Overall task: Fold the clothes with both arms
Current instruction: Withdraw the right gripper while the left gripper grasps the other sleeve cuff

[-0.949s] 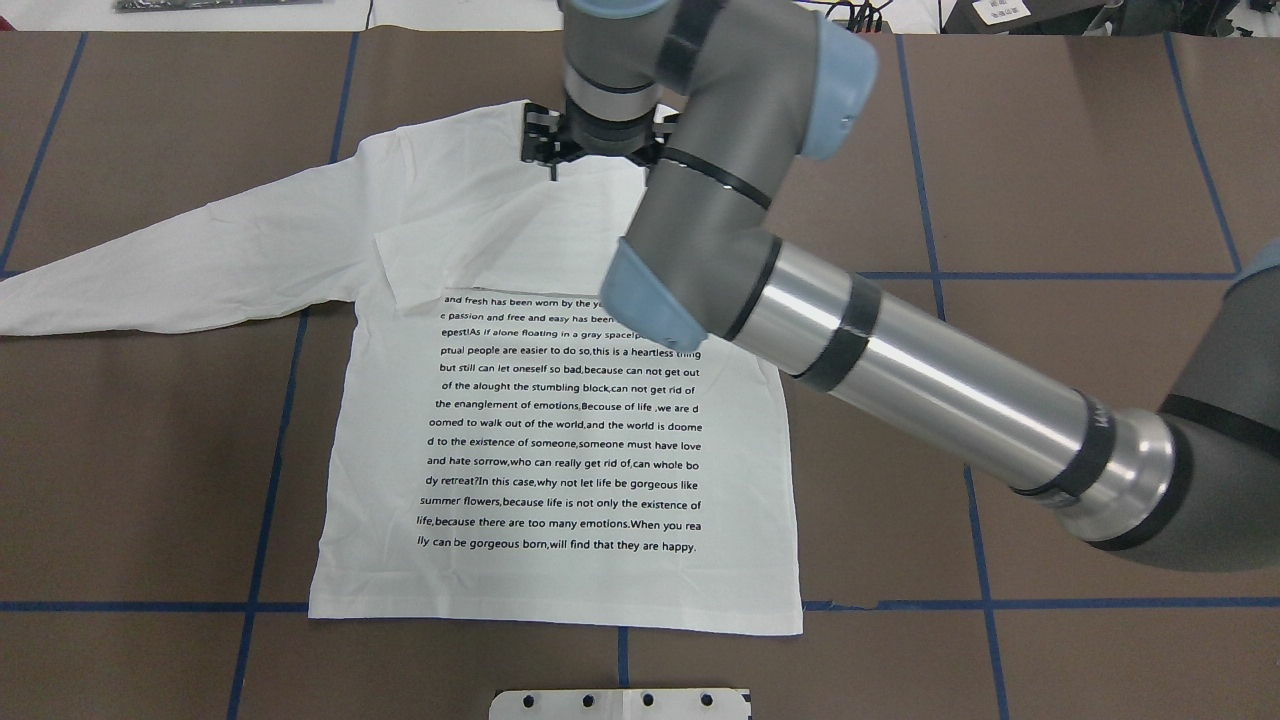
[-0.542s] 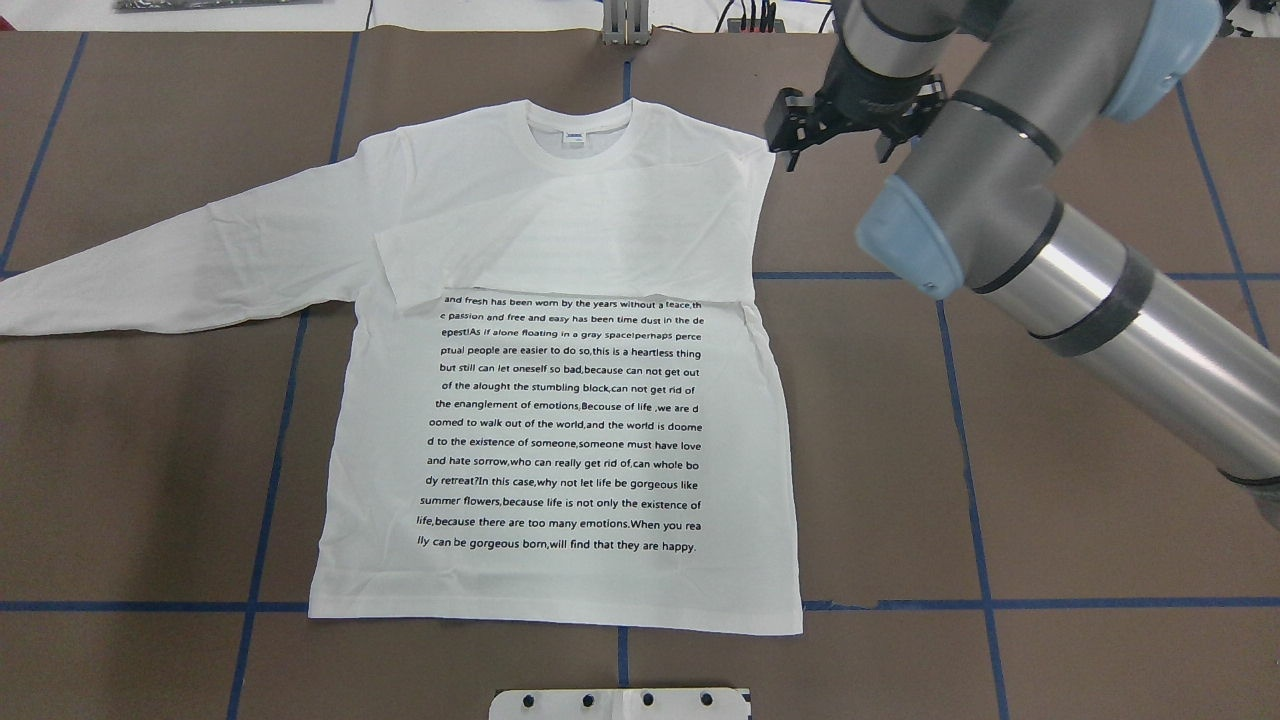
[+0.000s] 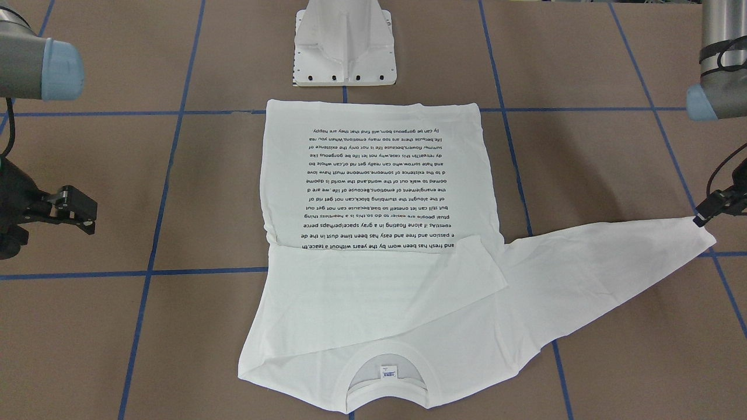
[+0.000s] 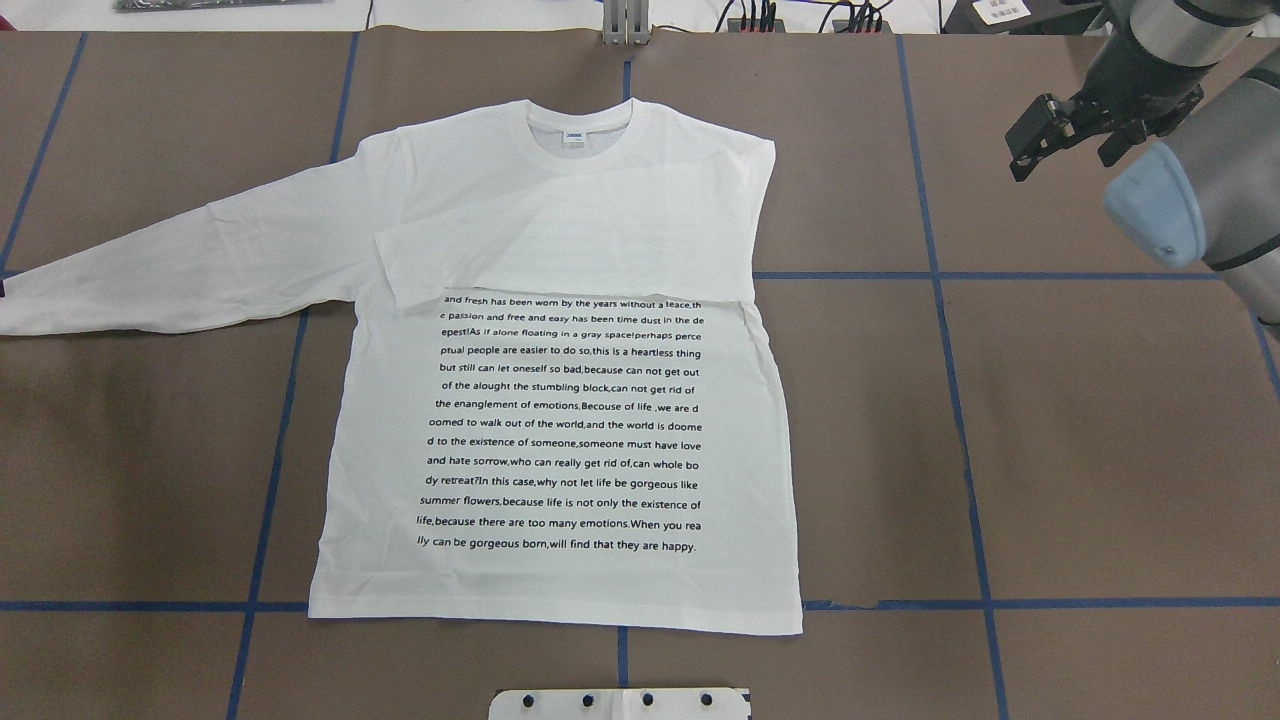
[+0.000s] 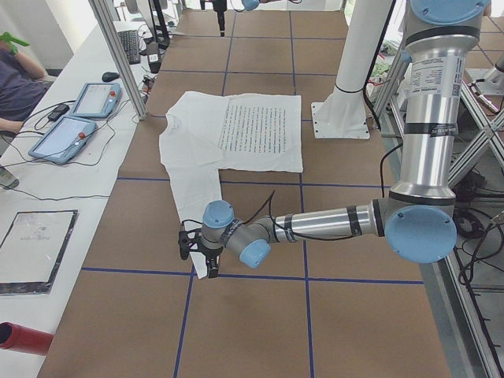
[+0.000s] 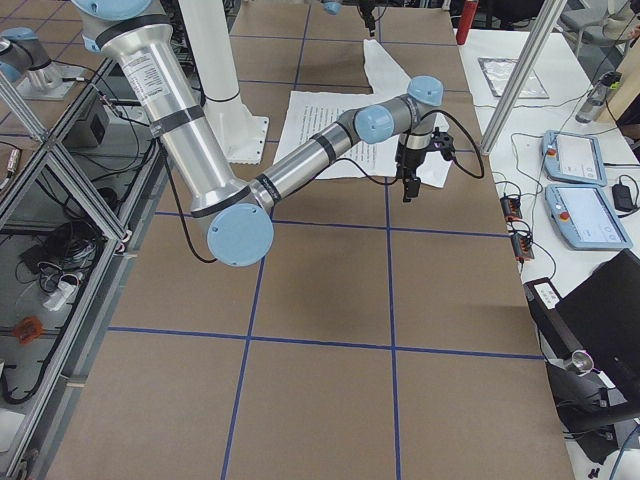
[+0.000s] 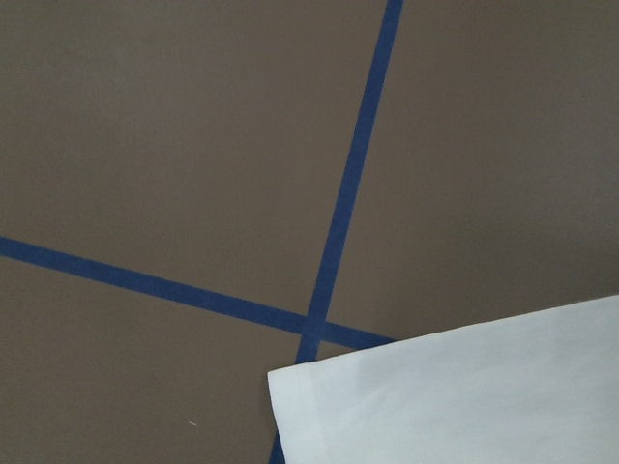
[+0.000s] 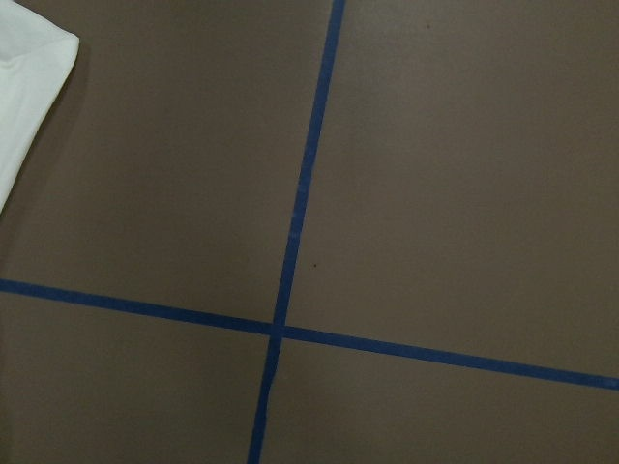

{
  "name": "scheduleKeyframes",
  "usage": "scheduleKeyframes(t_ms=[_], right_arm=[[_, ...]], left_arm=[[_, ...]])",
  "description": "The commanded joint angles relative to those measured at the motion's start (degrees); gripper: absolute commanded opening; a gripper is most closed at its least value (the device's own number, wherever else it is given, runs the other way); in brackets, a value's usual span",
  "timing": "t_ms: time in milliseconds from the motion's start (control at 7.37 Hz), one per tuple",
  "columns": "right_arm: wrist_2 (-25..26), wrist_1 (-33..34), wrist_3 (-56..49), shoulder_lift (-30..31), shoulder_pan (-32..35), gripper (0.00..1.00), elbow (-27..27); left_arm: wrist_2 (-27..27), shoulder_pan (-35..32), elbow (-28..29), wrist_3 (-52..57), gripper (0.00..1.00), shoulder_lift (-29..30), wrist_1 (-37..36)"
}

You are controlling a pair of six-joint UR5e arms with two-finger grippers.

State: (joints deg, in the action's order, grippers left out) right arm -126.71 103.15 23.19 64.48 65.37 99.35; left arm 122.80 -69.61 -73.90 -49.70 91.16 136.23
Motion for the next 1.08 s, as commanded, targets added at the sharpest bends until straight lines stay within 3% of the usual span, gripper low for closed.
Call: scheduleKeyframes(t_ms=[0,542,949], right_arm=[[-0.1,0.0,-0.8,1.3,0.5,1.0,0.1],[-0.1,0.0,-0.8,2.0,0.6,1.0,1.4],[-0.1,-0.1,-0.8,2.0,0.5,1.0,1.4]], left_arm=[[0.2,0.9,1.4,-0.3,0.98,0.1,0.4],[0.2,1.0,3.3,-0.4,0.94,1.6,0.5],[0.2,1.0,5.4,-0.4,0.83,1.7,3.2]])
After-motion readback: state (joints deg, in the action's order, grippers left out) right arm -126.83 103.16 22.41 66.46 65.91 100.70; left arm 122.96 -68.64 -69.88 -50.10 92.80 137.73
